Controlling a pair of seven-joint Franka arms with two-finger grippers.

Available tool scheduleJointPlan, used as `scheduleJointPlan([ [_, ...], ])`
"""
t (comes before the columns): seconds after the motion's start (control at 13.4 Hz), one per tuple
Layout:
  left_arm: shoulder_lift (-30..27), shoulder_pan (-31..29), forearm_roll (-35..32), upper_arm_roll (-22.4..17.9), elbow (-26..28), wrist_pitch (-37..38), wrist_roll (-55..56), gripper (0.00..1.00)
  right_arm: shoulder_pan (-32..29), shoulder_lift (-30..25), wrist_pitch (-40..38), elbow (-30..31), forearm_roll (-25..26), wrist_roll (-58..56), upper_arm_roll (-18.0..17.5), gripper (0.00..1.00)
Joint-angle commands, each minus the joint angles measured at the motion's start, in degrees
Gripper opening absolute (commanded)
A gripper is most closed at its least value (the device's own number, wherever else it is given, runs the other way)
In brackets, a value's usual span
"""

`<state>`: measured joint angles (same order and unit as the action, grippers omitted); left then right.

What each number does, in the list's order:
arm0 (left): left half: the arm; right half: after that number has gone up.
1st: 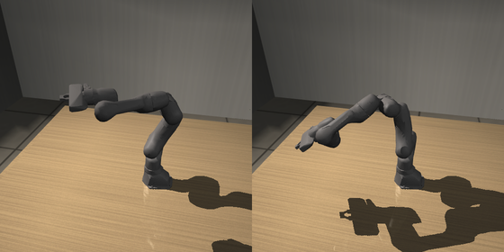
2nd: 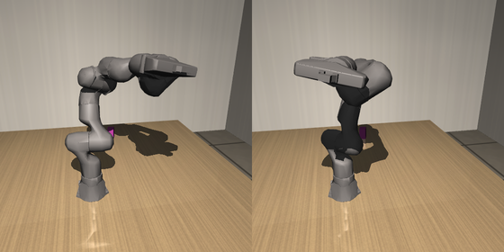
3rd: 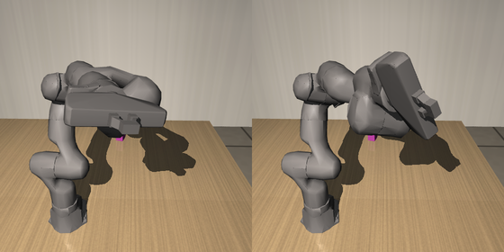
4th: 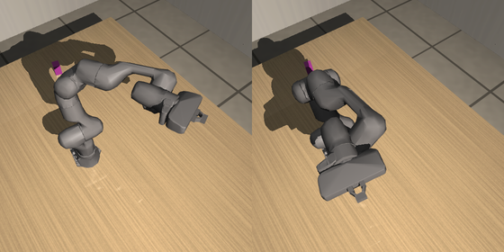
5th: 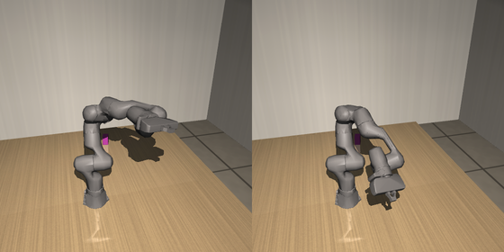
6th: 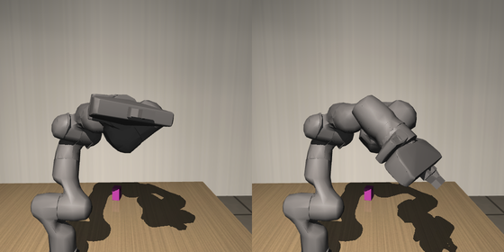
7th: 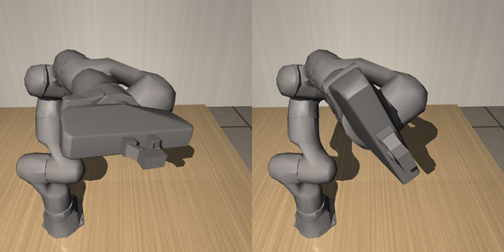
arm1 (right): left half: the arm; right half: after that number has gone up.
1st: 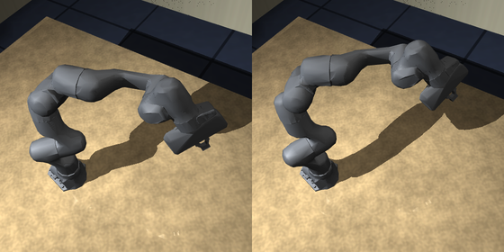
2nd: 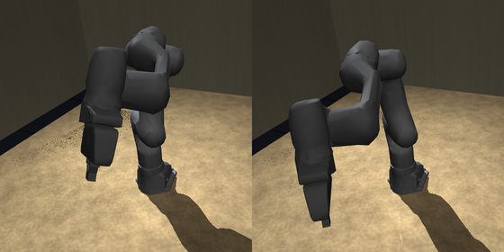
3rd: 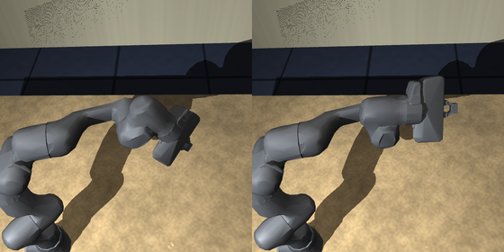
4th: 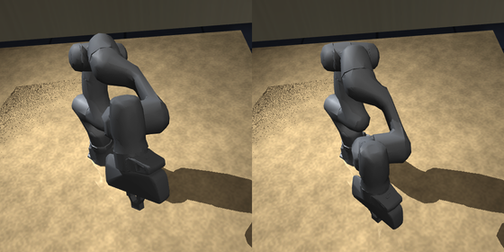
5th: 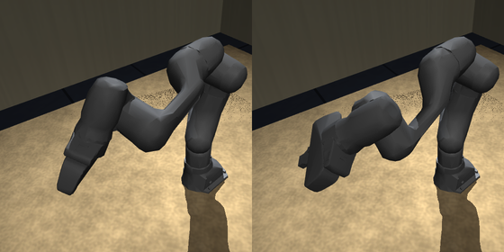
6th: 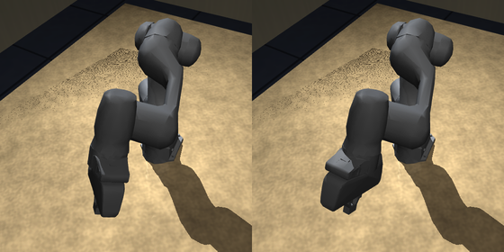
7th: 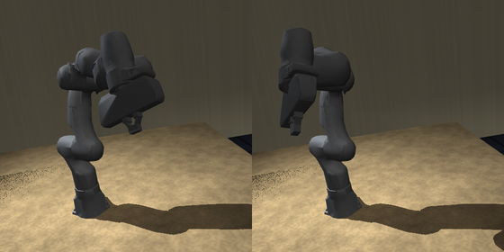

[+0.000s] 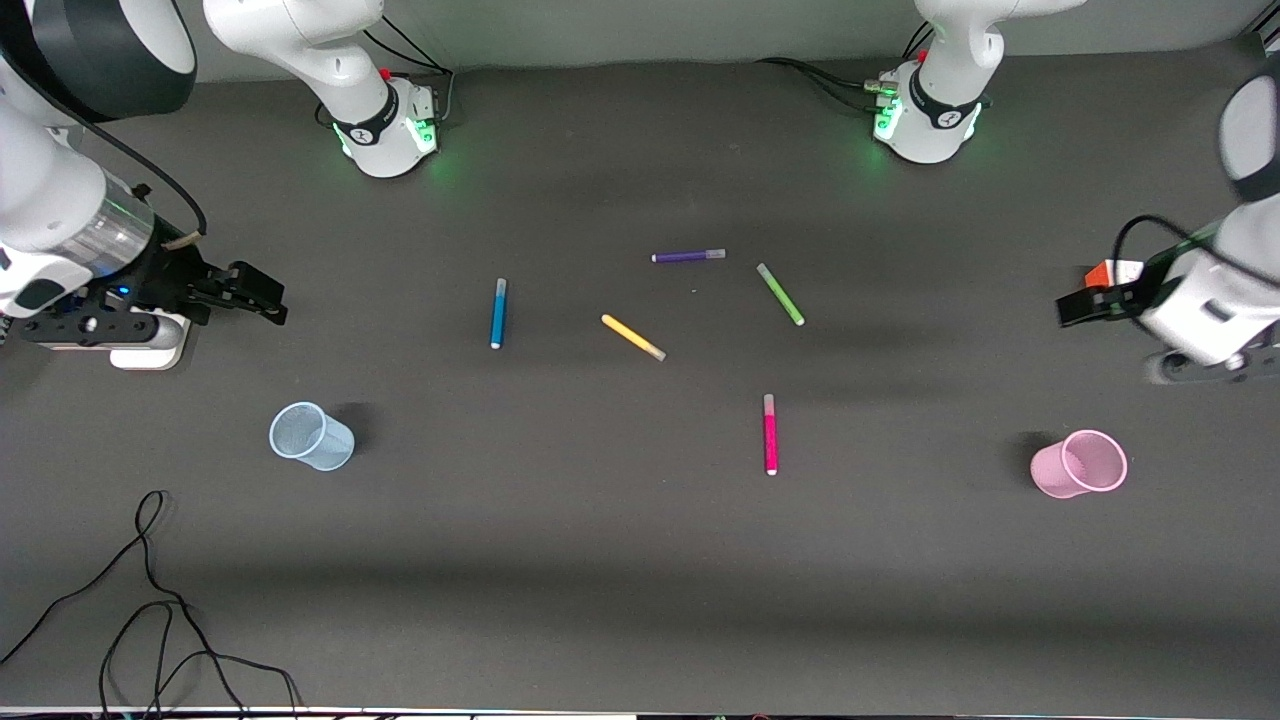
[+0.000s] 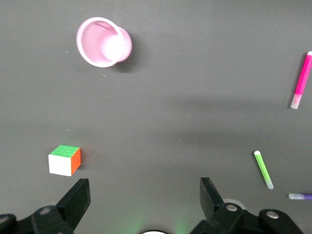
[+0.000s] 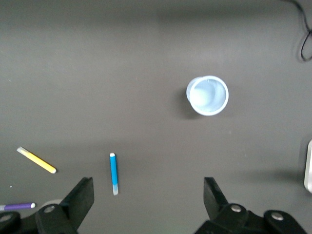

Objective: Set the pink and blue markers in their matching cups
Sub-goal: 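Reach the right gripper to the blue marker while the left gripper reaches the pink marker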

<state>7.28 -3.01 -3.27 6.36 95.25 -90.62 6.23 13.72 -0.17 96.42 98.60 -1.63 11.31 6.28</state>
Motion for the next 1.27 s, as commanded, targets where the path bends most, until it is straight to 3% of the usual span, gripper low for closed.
scheduleJointPlan([
  [0.0, 3.2, 4.3, 1.9, 0.2, -1.2, 0.7, 0.8, 1.00, -0.1, 2.4, -2.9, -0.2, 0.6, 2.6, -0.5, 1.00],
  [0.22, 9.3, 8.3, 3.1, 0.7, -3.2, -0.1, 1.3, 1.00, 0.1, 5.4, -5.0, -1.8, 0.4, 1.8, -0.8, 1.00],
  [0.45, 18.4, 11.3, 5.6, 0.8, -7.5, -2.8, 1.4, 1.00, 0.0, 9.1, -6.9, -4.3, -6.7, 1.6, -0.7, 1.00],
  [0.6, 22.4, 14.1, 7.8, 0.8, -8.3, -5.1, 2.2, 1.00, 0.3, 12.9, -8.6, -5.1, -7.6, 0.1, -0.8, 1.00],
  [0.9, 26.9, 20.8, 8.1, 0.8, -7.8, -12.8, 12.0, 1.00, 3.1, 20.1, -10.5, -5.1, -12.9, -0.1, -0.8, 1.00],
  [1.2, 33.6, 23.5, 8.5, 0.8, -7.1, -25.1, 12.9, 0.98, 5.4, 29.7, -9.9, -5.1, -18.2, 0.5, -0.8, 1.00],
])
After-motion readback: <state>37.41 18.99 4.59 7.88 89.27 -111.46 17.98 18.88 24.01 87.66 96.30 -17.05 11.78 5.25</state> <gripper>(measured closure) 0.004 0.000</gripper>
